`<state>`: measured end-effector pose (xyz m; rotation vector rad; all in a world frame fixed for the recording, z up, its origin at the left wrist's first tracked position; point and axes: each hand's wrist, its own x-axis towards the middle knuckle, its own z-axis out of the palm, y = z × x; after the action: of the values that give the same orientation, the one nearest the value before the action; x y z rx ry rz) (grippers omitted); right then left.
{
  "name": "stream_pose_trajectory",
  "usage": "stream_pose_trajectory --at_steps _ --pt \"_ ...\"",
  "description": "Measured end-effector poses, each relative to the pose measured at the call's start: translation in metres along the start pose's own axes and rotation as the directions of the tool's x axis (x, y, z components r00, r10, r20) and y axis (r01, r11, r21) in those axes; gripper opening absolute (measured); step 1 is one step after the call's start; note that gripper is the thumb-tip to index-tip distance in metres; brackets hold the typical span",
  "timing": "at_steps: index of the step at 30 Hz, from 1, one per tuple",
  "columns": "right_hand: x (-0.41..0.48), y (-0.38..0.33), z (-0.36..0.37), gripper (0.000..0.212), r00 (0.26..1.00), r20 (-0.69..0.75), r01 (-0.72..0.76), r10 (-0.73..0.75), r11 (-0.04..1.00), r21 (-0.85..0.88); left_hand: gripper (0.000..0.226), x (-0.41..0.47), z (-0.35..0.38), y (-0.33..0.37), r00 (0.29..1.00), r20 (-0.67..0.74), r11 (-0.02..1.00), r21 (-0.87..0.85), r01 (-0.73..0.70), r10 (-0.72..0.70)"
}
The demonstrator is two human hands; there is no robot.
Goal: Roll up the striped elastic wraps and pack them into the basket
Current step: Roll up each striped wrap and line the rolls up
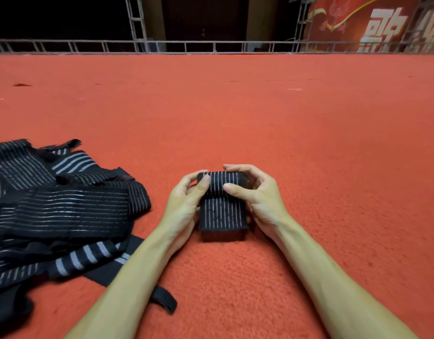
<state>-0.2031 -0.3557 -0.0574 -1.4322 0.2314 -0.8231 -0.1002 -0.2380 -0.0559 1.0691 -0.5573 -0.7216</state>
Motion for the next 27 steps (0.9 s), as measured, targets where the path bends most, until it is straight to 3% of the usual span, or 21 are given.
stream_pose_trajectory --at_steps 4,8,11,13,18,20,23,27 --pt "0.002 0.001 -0.003 0.029 1.0 0.013 0.002 -0.003 0.999 0.052 0.049 -0.001 -0.002 0.001 0.999 0.027 0.999 -0.003 0.043 -0.043" --pt "0.004 0.005 -0.007 0.037 0.999 0.029 -0.019 0.017 0.997 0.074 0.052 0.002 -0.002 -0.001 0.999 -0.021 0.999 0.002 -0.034 0.034" --pt "0.003 0.003 -0.005 0.045 0.997 0.061 -0.054 0.049 0.995 0.078 0.04 0.003 -0.006 -0.002 0.997 -0.023 0.997 0.019 -0.069 0.07" --pt "0.003 0.0 -0.003 0.038 0.992 0.073 -0.114 0.105 0.985 0.132 0.039 0.005 -0.009 -0.002 0.994 -0.022 0.993 0.053 -0.102 0.103" --pt "0.005 0.01 0.0 0.017 0.966 -0.051 -0.255 0.254 0.967 -0.009 0.047 0.005 -0.012 -0.004 0.982 0.03 0.952 0.244 -0.187 0.185" --pt "0.007 0.013 -0.002 0.013 0.958 -0.056 -0.279 0.28 0.96 0.024 0.05 0.006 -0.013 -0.006 0.982 0.037 0.937 0.296 -0.187 0.184" --pt "0.008 0.015 -0.008 0.025 0.959 -0.108 -0.251 0.263 0.962 0.106 0.055 0.008 -0.015 -0.01 0.991 0.026 0.938 0.321 -0.132 0.131" --pt "0.008 0.02 -0.01 0.036 0.964 -0.165 -0.208 0.207 0.978 0.008 0.057 0.008 -0.015 -0.008 0.997 -0.023 0.951 0.302 -0.066 0.076"
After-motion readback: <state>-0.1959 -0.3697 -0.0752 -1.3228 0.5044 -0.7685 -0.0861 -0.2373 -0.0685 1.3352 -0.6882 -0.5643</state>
